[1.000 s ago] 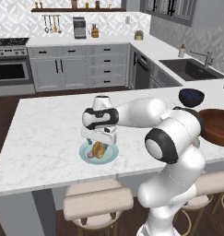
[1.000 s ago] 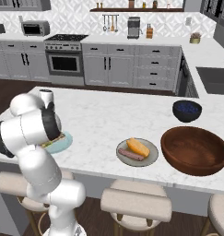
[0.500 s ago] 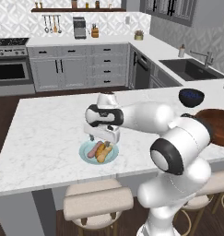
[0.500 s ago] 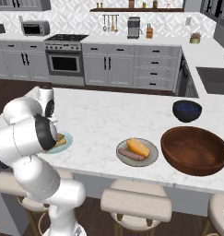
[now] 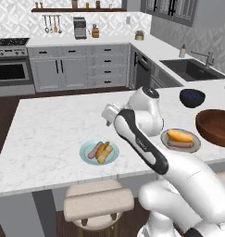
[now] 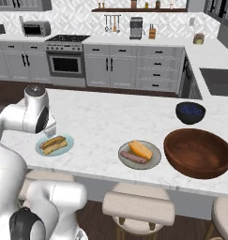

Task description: Place one bun and one sausage from the bowl on each plate.

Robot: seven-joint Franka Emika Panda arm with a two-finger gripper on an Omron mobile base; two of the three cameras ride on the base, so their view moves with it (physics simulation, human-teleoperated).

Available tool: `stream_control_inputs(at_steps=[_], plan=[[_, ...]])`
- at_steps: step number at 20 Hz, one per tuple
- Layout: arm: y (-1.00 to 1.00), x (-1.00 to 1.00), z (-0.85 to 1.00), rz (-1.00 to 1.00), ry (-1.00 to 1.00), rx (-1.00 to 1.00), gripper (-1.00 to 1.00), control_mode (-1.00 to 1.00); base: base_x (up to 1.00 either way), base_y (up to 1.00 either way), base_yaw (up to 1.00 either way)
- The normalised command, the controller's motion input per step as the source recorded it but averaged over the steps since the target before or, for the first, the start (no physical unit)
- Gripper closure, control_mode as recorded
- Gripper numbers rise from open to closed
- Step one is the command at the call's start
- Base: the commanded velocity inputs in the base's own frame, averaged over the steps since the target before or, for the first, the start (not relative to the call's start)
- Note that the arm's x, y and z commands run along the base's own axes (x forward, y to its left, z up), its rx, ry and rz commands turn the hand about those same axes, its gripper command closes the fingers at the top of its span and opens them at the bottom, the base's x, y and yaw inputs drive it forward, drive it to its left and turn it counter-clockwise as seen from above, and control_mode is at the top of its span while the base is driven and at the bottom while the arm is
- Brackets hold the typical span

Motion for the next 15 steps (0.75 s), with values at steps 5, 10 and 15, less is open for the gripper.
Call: stream_control_inputs(at_steps=[5,10,15], plan=[[-1.00,-0.99,0.93,0.00,-0.64,0.27,-1.00,-1.00,0.00,0.00,0.00],[-0.10,-0.21,0.08,0.00,-0.17,0.07,-1.00,-1.00,0.00,0.00,0.00],[0.34,-0.67,0.01,0.01,-0.64,-0.14,-1.00,-1.00,0.00,0.00,0.00]])
